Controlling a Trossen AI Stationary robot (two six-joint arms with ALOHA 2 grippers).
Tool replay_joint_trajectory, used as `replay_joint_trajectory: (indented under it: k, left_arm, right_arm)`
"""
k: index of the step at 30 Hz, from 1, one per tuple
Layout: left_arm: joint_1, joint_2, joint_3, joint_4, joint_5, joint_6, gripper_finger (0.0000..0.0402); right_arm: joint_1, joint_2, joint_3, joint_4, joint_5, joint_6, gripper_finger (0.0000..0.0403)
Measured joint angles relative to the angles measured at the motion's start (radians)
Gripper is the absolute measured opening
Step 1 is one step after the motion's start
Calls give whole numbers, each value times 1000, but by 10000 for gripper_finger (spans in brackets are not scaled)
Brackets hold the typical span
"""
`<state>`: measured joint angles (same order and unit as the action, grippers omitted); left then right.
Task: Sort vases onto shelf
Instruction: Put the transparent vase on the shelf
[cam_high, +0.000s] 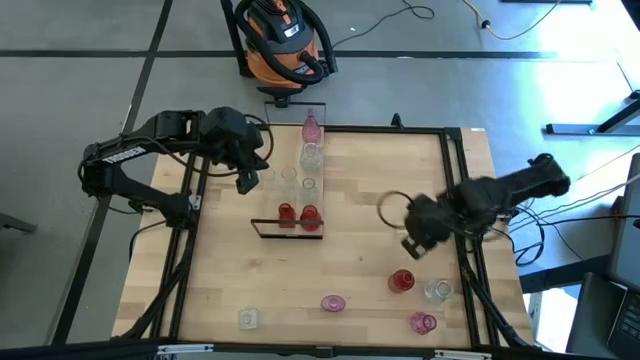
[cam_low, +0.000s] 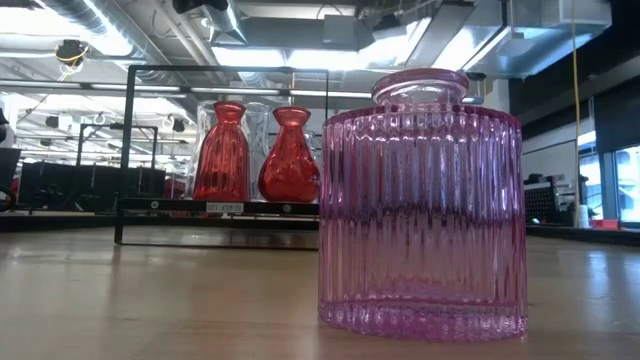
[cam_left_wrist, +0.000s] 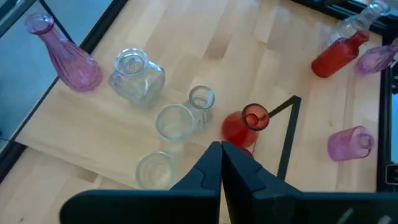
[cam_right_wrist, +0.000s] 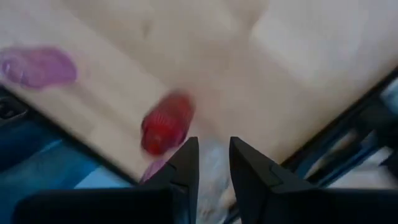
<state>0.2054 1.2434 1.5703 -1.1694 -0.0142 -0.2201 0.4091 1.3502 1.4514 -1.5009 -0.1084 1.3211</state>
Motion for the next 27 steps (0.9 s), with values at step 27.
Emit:
replay_joint_trajectory:
  k: [27]
  left_arm:
    - [1, 0, 0, 20, 35, 55, 0]
  right_arm:
    - [521, -44, -334, 312, -3, 877, 137]
